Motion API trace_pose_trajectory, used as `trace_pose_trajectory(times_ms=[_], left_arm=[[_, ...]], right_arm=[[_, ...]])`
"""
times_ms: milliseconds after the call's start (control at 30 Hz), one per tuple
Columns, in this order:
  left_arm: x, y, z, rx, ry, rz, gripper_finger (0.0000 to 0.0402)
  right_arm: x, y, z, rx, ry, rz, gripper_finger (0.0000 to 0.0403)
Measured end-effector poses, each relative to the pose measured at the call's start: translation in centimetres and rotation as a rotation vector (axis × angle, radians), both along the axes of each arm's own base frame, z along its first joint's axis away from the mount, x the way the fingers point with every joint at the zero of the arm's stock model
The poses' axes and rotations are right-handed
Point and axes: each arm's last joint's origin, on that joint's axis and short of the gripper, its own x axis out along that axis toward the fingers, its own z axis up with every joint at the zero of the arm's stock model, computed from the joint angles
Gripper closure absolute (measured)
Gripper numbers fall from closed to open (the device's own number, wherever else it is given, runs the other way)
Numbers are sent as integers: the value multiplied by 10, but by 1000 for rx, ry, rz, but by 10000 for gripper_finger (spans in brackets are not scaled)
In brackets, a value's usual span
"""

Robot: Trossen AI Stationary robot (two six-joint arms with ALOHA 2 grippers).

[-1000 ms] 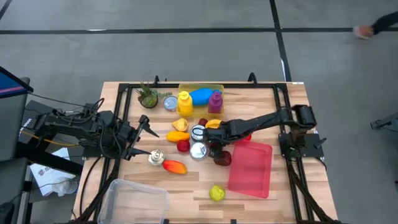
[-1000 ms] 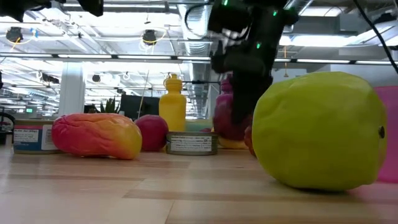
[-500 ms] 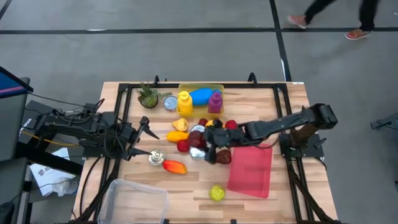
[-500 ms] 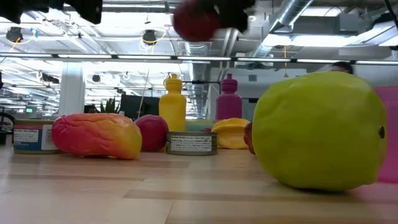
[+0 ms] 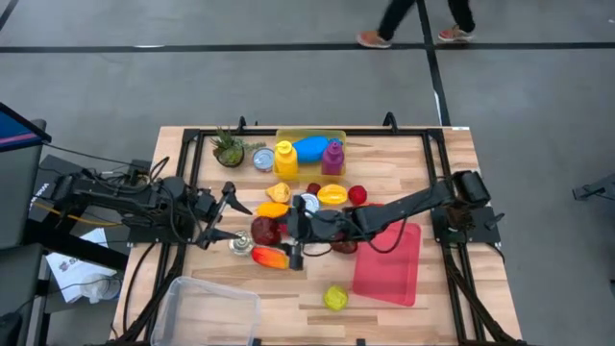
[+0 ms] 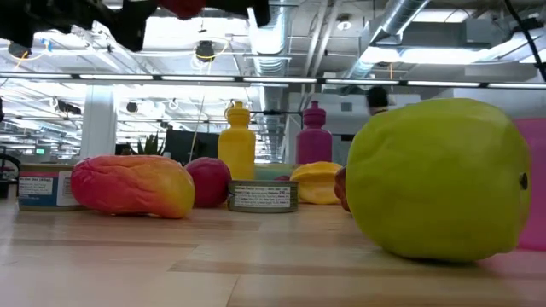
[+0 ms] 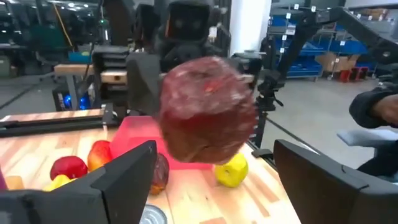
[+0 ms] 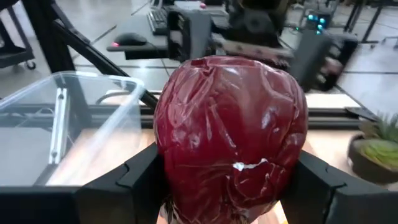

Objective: Pick & Place Food Item
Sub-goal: Put the top red apple into the white bin

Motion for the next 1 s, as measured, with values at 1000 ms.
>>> trace_pose_trajectory(times_ms=[1000], left_arm=[[33, -14, -7, -79, -70, -203, 4]], right_arm=[[14, -12, 5, -12, -12, 27, 163]])
